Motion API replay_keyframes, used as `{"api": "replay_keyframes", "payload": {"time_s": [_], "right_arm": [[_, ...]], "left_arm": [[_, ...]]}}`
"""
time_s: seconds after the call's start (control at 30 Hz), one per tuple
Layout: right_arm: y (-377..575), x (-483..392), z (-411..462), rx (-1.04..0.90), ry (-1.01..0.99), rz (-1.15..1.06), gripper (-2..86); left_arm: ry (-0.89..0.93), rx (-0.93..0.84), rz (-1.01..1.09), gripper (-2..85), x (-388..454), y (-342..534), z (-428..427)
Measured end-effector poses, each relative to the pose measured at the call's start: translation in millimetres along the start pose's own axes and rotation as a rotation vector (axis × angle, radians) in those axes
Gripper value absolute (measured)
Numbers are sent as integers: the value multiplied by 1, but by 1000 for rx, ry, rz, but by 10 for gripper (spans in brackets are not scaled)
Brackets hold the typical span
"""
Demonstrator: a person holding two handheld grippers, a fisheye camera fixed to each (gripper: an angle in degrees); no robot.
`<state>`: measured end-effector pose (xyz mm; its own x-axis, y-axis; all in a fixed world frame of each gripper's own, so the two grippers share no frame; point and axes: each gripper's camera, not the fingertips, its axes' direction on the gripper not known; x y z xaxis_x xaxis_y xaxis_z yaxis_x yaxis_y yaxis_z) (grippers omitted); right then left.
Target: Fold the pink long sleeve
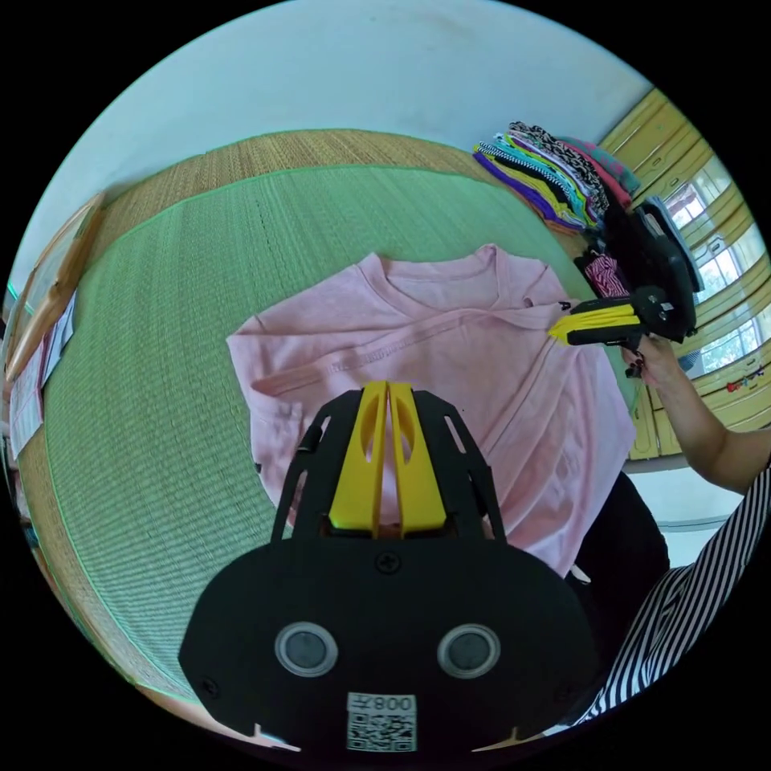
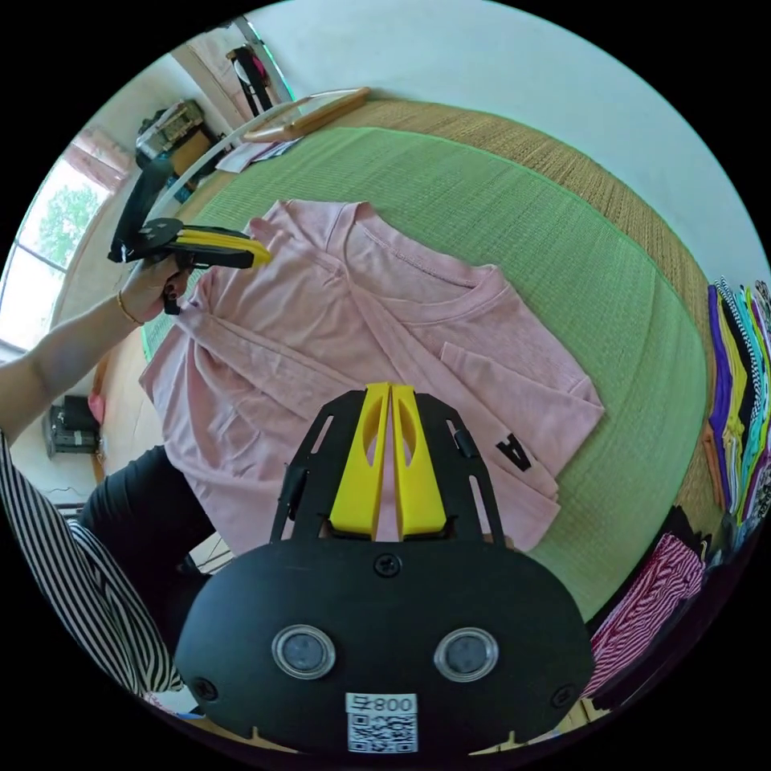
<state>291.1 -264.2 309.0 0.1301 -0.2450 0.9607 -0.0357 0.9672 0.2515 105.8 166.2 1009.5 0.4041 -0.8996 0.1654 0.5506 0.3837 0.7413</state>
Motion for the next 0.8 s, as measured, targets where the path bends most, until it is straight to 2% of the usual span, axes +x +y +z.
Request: {"api": "replay_keyframes", "payload": {"time_s": [0.33, 0.6, 0.8], "right_arm": [[-18, 7, 7, -21, 110, 62, 0], [-37, 26, 0, -23, 336, 74, 0], [-21, 41, -23, 74, 220, 110, 1]], "left_arm": [[-51, 19, -27, 1, -27, -18, 0], [-126, 40, -109, 1, -60, -20, -10], [20, 115, -78, 8, -58, 7, -21]]}}
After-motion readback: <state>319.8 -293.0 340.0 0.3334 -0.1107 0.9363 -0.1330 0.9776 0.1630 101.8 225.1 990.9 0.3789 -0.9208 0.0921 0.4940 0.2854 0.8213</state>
